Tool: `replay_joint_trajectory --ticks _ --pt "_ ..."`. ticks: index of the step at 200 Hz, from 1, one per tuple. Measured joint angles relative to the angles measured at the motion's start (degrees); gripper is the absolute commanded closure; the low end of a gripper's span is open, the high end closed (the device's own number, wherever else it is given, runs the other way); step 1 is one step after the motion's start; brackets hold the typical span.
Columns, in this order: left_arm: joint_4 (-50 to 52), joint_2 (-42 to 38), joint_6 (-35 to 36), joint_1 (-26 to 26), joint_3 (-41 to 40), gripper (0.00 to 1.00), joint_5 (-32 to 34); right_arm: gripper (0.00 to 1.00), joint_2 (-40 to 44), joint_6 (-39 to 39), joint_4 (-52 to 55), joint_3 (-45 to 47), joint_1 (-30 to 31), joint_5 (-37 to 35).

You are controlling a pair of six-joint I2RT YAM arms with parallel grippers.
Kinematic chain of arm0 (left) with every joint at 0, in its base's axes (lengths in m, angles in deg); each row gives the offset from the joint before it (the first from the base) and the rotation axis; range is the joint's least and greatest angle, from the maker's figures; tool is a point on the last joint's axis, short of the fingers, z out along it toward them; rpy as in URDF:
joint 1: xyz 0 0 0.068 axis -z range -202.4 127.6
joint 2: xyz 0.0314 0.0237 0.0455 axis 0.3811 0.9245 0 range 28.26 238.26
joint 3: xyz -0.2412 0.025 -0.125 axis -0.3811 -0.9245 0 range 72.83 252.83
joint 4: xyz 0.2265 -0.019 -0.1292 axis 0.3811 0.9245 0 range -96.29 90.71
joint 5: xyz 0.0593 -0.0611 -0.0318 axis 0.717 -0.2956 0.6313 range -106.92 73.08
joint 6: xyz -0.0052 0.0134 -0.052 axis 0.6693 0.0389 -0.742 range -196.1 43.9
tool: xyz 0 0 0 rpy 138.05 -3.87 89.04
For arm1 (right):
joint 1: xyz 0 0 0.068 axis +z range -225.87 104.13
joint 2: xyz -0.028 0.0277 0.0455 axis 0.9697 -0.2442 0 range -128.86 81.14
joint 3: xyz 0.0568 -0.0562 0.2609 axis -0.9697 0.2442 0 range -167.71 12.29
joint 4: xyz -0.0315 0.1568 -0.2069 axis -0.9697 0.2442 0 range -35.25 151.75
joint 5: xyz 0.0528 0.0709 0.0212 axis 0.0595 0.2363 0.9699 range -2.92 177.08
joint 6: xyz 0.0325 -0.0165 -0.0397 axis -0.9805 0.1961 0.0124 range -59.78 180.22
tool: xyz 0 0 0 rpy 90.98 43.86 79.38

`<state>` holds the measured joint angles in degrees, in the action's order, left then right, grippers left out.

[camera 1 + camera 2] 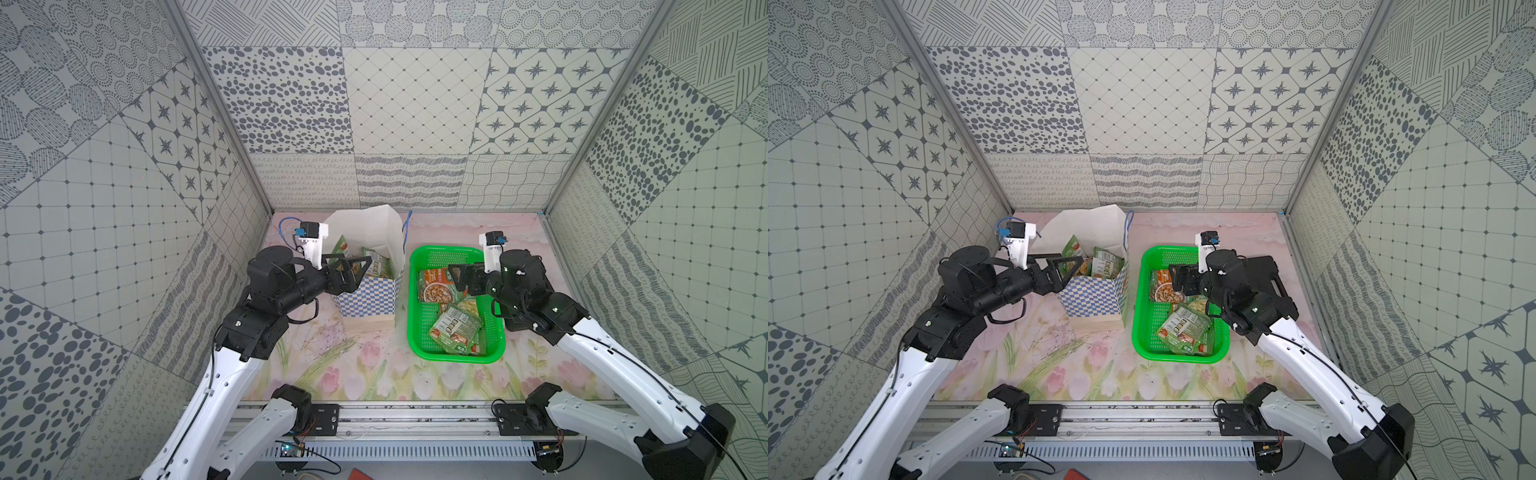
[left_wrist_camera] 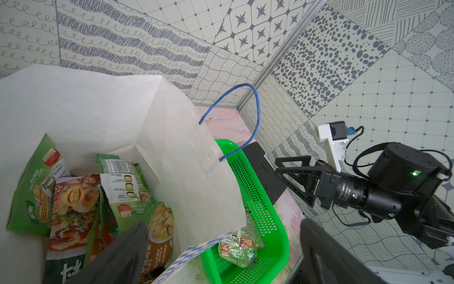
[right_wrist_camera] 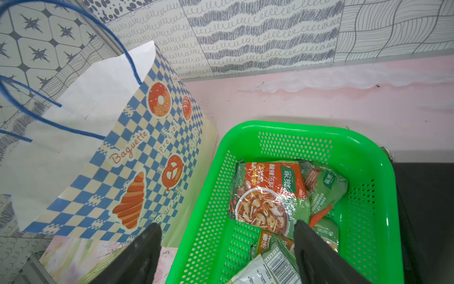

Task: Place the condiment packets inside the bag
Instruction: Pick up the condiment packet from the storage box.

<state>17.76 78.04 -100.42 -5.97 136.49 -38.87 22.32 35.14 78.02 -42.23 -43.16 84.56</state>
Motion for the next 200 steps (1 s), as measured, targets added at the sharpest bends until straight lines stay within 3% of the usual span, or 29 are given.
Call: replay_joint_trajectory --ticks 63,131,200 --pt "0.68 1.22 0.0 0.0 0.35 0.01 -2.03 0.03 -11.76 -2.03 -0.87 0.92 -7.72 3.58" --pt "1.05 1.22 0.0 0.0 0.39 0.01 -2.97 0.03 -25.22 -5.16 -1.29 -0.94 -11.56 3.48" --pt "1.05 1.2 0.02 0.0 0.39 0.01 -2.99 0.04 -36.44 -1.79 -6.05 -5.11 -13.84 6.6"
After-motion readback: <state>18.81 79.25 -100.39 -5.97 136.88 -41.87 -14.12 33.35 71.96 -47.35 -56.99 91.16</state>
